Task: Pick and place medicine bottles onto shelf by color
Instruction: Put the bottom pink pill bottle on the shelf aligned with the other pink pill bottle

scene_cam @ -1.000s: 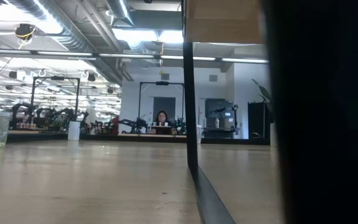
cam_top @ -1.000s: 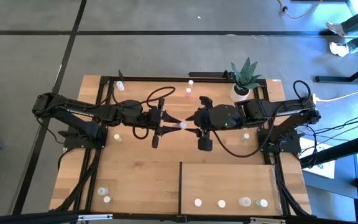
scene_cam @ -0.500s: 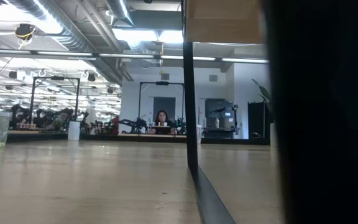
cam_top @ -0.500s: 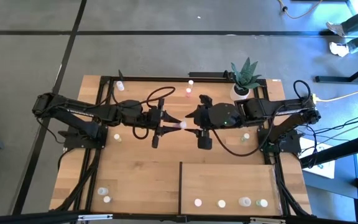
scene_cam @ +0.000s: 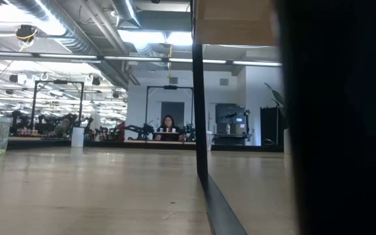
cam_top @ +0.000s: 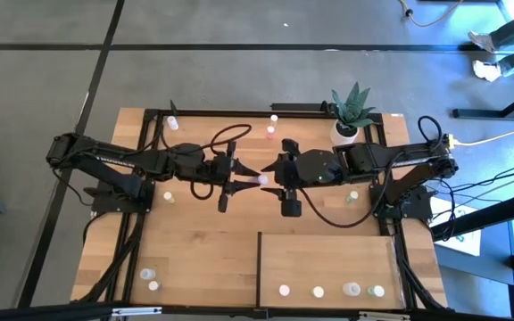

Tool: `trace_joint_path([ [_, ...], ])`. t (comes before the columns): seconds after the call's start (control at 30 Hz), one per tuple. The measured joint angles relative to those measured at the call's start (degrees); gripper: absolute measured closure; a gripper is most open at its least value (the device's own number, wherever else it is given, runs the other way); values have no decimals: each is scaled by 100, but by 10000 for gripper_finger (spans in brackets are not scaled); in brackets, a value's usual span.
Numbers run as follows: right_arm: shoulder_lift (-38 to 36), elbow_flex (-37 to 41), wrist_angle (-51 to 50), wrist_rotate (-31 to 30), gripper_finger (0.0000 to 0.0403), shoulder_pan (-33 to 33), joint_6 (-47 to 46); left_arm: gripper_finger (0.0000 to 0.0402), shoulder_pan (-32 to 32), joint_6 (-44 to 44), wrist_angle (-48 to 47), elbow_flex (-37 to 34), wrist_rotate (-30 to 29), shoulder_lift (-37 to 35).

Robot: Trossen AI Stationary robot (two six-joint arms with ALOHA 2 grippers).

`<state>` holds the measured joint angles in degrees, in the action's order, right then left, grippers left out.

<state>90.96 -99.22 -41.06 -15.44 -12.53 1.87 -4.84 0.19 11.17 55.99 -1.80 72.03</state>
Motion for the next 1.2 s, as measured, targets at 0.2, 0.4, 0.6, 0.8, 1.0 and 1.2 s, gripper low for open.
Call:
trace_joint_path([
  [0.2,59,4,-17,5,191,0,15,308,0,-2,-2,0,0,0],
  [0.4,130,2,-29,-8,197,4,11,308,-3,-2,-9,0,2,0],
  [0.6,140,4,-48,-11,198,21,-11,308,-11,-2,1,0,2,0],
  [0.8,140,4,-52,-1,198,35,-9,308,-11,-2,1,0,2,0],
  [1.0,140,2,-74,-1,218,36,-9,308,-11,-2,1,0,2,0],
  [1.2,138,2,-85,-5,260,37,-9,308,-15,-3,-6,0,8,0],
])
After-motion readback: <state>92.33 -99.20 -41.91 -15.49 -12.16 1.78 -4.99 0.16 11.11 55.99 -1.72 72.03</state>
